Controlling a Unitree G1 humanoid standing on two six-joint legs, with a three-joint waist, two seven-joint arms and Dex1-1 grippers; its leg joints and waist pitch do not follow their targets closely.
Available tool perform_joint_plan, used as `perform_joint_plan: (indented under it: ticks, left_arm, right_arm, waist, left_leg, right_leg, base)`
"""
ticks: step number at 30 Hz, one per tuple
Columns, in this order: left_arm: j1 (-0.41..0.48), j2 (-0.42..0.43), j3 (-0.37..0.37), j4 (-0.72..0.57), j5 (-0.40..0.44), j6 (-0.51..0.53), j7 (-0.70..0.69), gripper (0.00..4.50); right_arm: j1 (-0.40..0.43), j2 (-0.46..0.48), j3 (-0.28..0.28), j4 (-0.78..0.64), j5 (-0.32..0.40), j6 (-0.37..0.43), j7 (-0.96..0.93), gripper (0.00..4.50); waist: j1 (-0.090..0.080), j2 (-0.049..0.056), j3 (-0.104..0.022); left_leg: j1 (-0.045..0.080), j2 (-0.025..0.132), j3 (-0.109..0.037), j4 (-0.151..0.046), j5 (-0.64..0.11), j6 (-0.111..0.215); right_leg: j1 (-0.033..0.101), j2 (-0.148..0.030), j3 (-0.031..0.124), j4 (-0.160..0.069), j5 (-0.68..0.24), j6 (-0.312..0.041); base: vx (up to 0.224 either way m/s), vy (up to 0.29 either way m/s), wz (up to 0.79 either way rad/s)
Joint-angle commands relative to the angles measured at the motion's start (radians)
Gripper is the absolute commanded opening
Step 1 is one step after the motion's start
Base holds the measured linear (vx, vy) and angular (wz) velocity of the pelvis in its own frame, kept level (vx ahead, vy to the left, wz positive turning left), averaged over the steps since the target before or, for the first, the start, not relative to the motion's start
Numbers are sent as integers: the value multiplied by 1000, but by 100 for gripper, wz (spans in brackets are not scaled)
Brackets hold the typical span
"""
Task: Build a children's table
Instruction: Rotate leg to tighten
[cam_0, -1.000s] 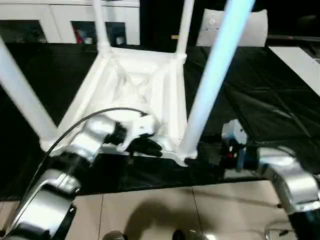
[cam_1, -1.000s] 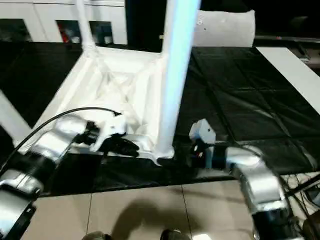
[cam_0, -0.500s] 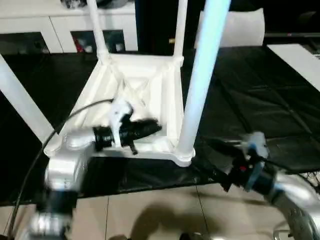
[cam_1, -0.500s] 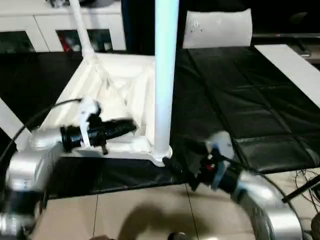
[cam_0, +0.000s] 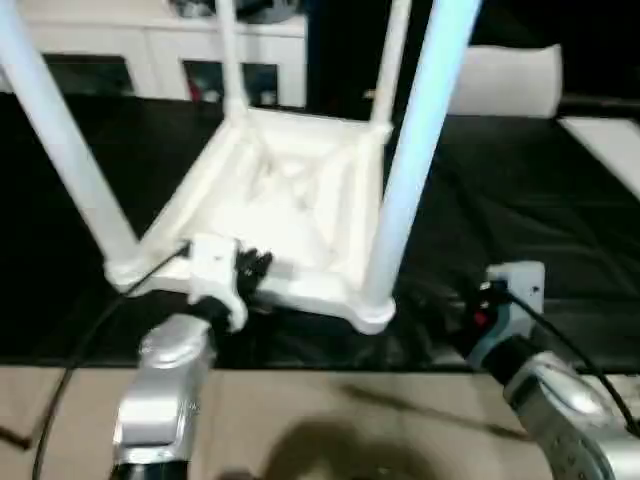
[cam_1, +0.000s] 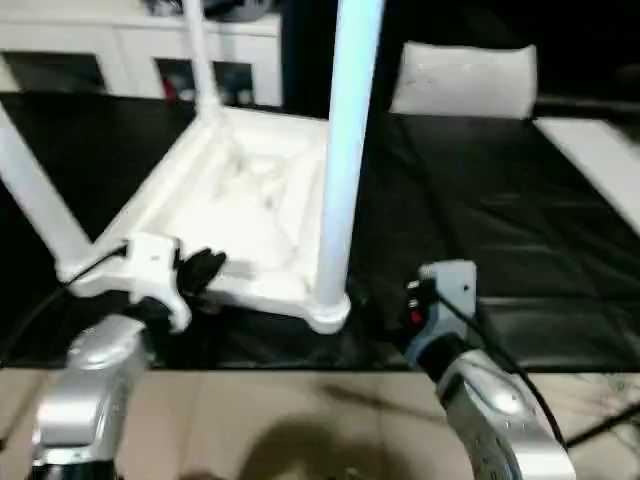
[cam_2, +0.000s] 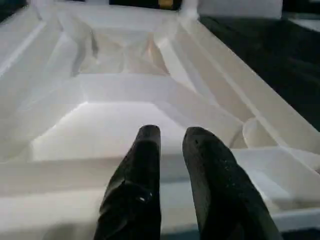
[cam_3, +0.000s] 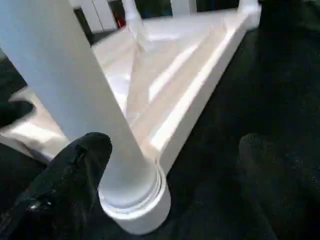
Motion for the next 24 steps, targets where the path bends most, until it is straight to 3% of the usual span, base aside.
perform_joint_plan:
  ticks: [1, 2, 3, 4, 5, 6, 7, 8, 10, 12, 13, 15, 17, 19, 23, 24]
  left_arm:
    - [18, 5, -16, -39, 11, 12, 7, 99]
    - [30, 8, -26, -64, -7, 4, -12, 99]
    - [32, 8, -27, -67, -9, 4, -14, 99]
    - [49, 22, -41, -78, 5, -16, -19, 99]
    - [55, 25, -43, -80, 5, -14, -21, 99]
    - [62, 29, -45, -84, 2, -10, -20, 99]
    - [73, 32, -46, -93, -9, -13, -24, 99]
    - [78, 33, -47, -99, -16, -15, -22, 99]
    - [82, 35, -46, -104, -24, -10, -25, 99]
    - [99, 43, -40, -118, -37, 2, -33, 99]
    - [101, 44, -40, -120, -41, 2, -35, 99]
    - [110, 46, -36, -122, -36, -9, -25, 99]
    - [138, 46, -33, -134, -47, -25, -26, 99]
    - [171, 45, -31, -153, -68, -42, -26, 99]
    - [195, 45, -27, -180, -90, -71, -32, 99]
    - [196, 46, -28, -180, -89, -73, -32, 99]
  right_arm:
    - [7, 21, 23, 5, -31, -20, -23, 450]
    - [14, 29, 25, 16, -50, -36, -41, 450]
    - [14, 30, 25, 17, -52, -37, -43, 450]
    - [20, 29, 19, 36, -70, -66, -61, 450]
    - [20, 29, 19, 39, -70, -70, -63, 450]
    - [19, 27, 19, 41, -66, -71, -67, 450]
    - [19, 24, 20, 39, -61, -73, -67, 450]
    - [19, 16, 27, 37, -66, -80, -66, 450]
    - [21, 7, 38, 26, -53, -77, -44, 450]
    - [26, 14, 45, 9, -57, -90, -35, 450]
    - [28, 14, 46, 10, -60, -94, -36, 450]
    - [37, 12, 50, 4, -66, -122, -33, 450]
    - [58, 24, 28, -16, -41, -141, -34, 450]
    - [81, 38, -4, -40, 0, -164, -26, 450]
    - [120, 56, -40, -75, 51, -216, -4, 450]
    - [122, 55, -41, -76, 52, -218, -3, 450]
  waist:
    - [0, -6, -52]
    - [-13, 4, -48]
    - [-20, 4, -46]
    - [-28, 7, -48]
    - [-34, 1, -42]
    - [-37, 2, -39]
    - [-42, 0, -36]
    - [-46, -6, -36]
    - [-50, -3, -37]
    - [-58, -16, -36]
    - [-58, -11, -39]
    - [-61, -16, -38]
    - [-64, -22, -38]
    - [-63, -22, -39]
    - [-61, -27, -45]
    - [-60, -28, -44]
  left_leg:
    - [-6, 81, -12, -85, -16, 145]
    - [4, 99, -10, -91, -67, 134]
    - [5, 107, -15, -98, -112, 114]
    - [3, 110, -19, -104, -191, 64]
    - [6, 103, -11, -106, -253, 34]
    - [6, 99, -8, -106, -284, 21]
    - [4, 92, -9, -106, -325, 7]
    - [3, 86, -9, -104, -335, 2]
    - [3, 84, -10, -103, -334, 0]
    - [-7, 83, -12, -104, -314, 8]
    - [-7, 85, -14, -105, -299, 8]
    - [-10, 88, -14, -108, -294, 10]
    - [-10, 88, -11, -107, -283, 17]
    - [-10, 90, -11, -109, -274, 21]
    - [-10, 96, -9, -111, -240, 28]
    - [-6, 96, -8, -113, -264, 27]
  right_leg:
    - [50, -99, 82, -116, -382, -136]
    - [38, -82, 71, -111, -305, -160]
    - [42, -80, 68, -109, -300, -159]
    - [49, -79, 66, -112, -287, -134]
    - [45, -85, 70, -120, -316, -119]
    - [45, -87, 69, -124, -353, -111]
    - [47, -93, 67, -134, -437, -80]
    - [44, -95, 67, -144, -490, -49]
    - [42, -96, 67, -149, -517, -29]
    - [46, -98, 63, -154, -533, -6]
    - [46, -100, 63, -152, -520, -11]
    - [45, -98, 64, -151, -495, -16]
    - [44, -101, 67, -150, -481, -24]
    - [43, -101, 71, -147, -462, -28]
    - [46, -99, 74, -134, -359, -56]
    - [47, -98, 72, -134, -376, -57]
  base:
    - [0, 0, 0]
    - [0, 0, 0]
    - [0, 0, 0]
    - [0, 0, 0]
    - [0, 0, 0]
    - [0, 0, 0]
    - [0, 0, 0]
    - [0, 0, 0]
    - [0, 0, 0]
    - [0, 0, 0]
    - [0, 0, 0]
    - [0, 0, 0]
    - [0, 0, 0]
    - [0, 0, 0]
    - [0, 0, 0]
    - [0, 0, 0]
